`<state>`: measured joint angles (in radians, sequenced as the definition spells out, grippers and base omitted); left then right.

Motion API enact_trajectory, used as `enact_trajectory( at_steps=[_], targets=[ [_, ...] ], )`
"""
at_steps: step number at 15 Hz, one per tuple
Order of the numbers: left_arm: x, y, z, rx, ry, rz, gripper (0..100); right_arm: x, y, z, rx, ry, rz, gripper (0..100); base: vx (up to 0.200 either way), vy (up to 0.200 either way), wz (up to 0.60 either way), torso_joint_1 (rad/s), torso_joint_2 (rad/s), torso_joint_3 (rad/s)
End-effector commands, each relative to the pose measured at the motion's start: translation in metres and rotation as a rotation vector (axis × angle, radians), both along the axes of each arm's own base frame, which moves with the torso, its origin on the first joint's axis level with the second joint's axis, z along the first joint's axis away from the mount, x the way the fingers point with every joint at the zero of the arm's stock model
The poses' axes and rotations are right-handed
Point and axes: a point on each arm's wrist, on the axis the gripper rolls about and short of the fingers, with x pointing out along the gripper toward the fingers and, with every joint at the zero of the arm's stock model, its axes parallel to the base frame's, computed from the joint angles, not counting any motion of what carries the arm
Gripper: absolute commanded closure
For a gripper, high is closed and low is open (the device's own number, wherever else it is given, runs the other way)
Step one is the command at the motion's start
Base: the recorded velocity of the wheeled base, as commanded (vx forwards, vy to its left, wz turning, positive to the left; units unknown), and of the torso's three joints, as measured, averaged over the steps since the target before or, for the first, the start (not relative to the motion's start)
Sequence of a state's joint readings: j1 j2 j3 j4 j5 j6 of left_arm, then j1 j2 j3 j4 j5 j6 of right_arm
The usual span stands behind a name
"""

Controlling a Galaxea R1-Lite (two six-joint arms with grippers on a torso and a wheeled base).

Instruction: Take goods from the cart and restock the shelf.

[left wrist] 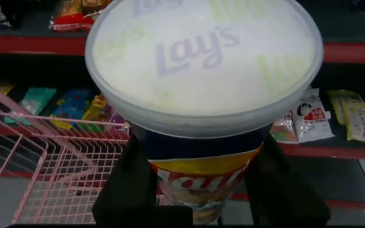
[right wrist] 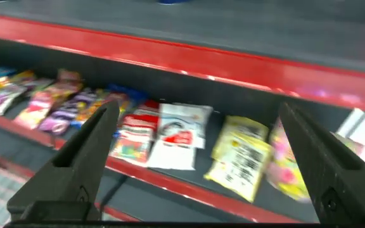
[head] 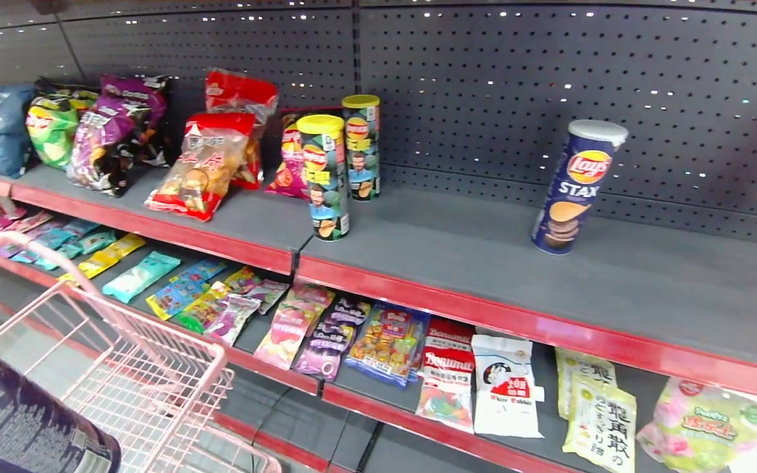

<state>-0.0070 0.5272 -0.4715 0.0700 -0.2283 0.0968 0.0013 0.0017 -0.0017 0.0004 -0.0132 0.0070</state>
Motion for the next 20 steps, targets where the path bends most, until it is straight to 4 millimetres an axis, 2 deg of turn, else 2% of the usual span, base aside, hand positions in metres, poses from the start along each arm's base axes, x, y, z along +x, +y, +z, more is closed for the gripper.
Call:
enact_trajectory(
  at_steps=[1, 4, 9, 14, 20],
  targets=[
    [0.001, 0.000, 0.000, 0.011, 0.004, 0.016, 100, 0.000, 0.000, 0.000, -0.001, 0.001, 0.000, 0, 0.000, 0.000, -0.60, 0.002, 0.01, 0.002],
    [-0.002, 0.000, 0.001, 0.013, -0.015, 0.021, 100, 0.000, 0.000, 0.000, -0.001, 0.003, 0.000, 0, 0.000, 0.000, -0.60, 0.002, 0.00, 0.001],
    [-0.006, 0.001, 0.002, 0.029, -0.041, 0.019, 100, 0.000, 0.000, 0.000, -0.001, 0.001, 0.001, 0, 0.000, 0.000, 0.00, 0.010, 0.00, 0.000],
    [-0.008, 0.001, 0.002, 0.030, -0.052, 0.021, 100, 0.000, 0.000, 0.000, -0.001, 0.003, 0.001, 0, 0.200, 0.000, 0.00, -0.004, 0.00, 0.004],
    [-0.020, 0.000, -0.006, 0.031, -0.086, 0.007, 100, 0.000, 0.000, 0.000, -0.013, 0.004, 0.009, 0, 0.000, 0.000, 0.00, 0.000, 0.00, 0.000]
  ],
)
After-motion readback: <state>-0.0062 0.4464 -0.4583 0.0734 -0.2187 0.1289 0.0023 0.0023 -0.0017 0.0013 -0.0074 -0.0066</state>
